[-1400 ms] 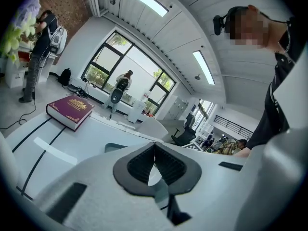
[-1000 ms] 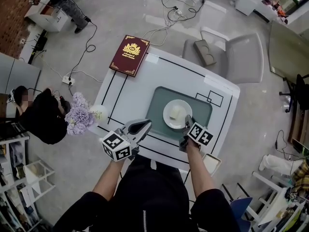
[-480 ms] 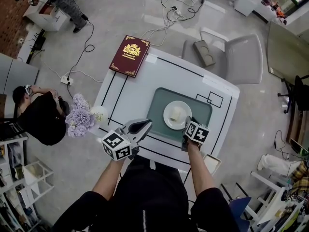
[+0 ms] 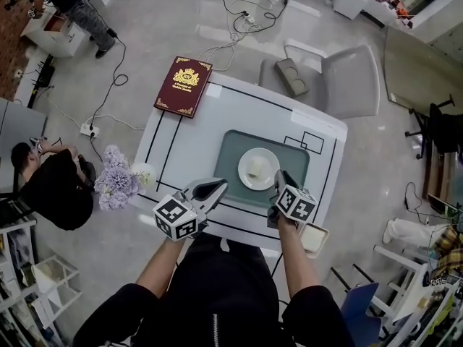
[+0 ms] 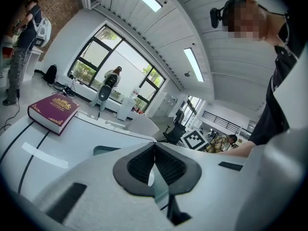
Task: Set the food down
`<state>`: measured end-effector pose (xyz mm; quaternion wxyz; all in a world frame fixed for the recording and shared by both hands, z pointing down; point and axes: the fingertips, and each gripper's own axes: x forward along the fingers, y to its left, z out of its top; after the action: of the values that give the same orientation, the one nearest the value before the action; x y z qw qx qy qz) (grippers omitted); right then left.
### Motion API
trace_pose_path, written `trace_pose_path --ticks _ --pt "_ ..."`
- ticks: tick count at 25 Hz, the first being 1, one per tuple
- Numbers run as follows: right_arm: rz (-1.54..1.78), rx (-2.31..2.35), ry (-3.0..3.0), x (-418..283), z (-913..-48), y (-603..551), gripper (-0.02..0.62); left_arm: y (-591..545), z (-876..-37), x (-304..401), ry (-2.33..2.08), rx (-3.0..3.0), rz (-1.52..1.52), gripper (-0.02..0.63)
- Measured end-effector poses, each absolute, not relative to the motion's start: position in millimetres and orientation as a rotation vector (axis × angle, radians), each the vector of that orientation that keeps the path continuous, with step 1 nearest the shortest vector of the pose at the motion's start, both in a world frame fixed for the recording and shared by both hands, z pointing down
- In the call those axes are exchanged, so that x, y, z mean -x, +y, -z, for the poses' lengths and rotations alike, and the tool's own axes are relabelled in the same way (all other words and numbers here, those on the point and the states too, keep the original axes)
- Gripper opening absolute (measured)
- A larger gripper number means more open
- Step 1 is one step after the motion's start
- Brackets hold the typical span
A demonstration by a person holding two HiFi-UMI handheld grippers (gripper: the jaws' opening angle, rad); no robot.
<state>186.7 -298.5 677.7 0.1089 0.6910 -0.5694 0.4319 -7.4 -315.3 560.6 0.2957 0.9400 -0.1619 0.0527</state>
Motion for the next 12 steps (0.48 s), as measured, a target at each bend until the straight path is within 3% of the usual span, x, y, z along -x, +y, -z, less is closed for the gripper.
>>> trace_pose_path --ticks 12 --pt "-0.698 -2.173 -1.999 -152 -546 -260 0.011 -294 -539 -23 -0.298 -2.64 -0.137 0.006"
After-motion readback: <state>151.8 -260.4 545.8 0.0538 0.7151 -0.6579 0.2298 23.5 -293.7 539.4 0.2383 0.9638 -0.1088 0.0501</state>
